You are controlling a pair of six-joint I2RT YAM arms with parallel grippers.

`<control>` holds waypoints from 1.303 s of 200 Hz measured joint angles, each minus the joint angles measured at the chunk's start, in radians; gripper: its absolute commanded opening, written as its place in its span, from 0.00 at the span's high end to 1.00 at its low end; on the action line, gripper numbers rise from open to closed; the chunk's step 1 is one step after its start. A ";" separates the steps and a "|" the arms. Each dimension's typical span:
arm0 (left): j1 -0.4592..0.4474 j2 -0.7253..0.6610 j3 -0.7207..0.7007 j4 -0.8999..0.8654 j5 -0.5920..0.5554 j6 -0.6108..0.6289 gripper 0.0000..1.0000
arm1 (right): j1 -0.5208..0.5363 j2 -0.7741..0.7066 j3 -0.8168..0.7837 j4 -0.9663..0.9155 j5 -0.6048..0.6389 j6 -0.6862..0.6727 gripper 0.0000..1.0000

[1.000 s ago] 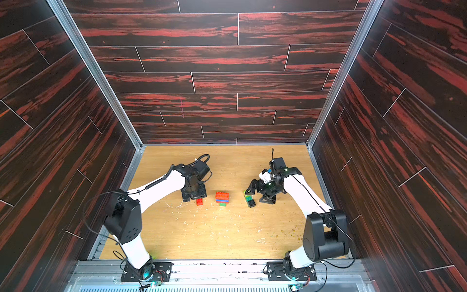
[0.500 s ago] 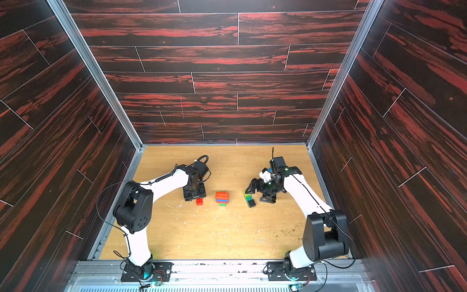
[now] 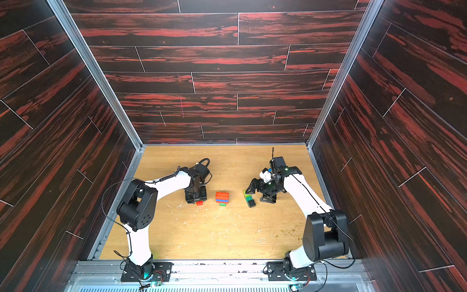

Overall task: Assemble a carrot with lego
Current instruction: Pick up the lego brick from the center of the board.

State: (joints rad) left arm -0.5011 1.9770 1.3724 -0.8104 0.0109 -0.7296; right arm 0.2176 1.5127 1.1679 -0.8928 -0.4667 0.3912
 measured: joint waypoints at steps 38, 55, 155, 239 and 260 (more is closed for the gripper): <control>0.000 0.000 0.000 0.000 -0.001 0.002 0.52 | 0.000 0.000 0.000 0.000 0.000 0.000 0.08; 0.000 0.000 0.000 0.000 -0.003 0.001 0.55 | 0.000 0.000 0.000 0.000 0.000 0.000 0.08; -0.001 0.000 -0.002 0.000 -0.009 0.000 0.80 | 0.000 0.000 0.000 -0.002 0.001 0.000 0.08; -0.049 -0.052 0.149 -0.156 -0.045 -0.006 0.81 | 0.000 0.000 0.000 -0.004 0.003 0.000 0.08; -0.084 -0.065 0.256 -0.204 -0.061 -0.006 0.81 | 0.000 0.000 0.000 -0.004 0.003 0.000 0.08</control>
State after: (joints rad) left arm -0.5846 1.9118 1.6287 -1.0149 -0.0498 -0.7353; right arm 0.2176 1.5131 1.1679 -0.8967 -0.4641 0.3912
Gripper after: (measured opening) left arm 0.345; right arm 0.919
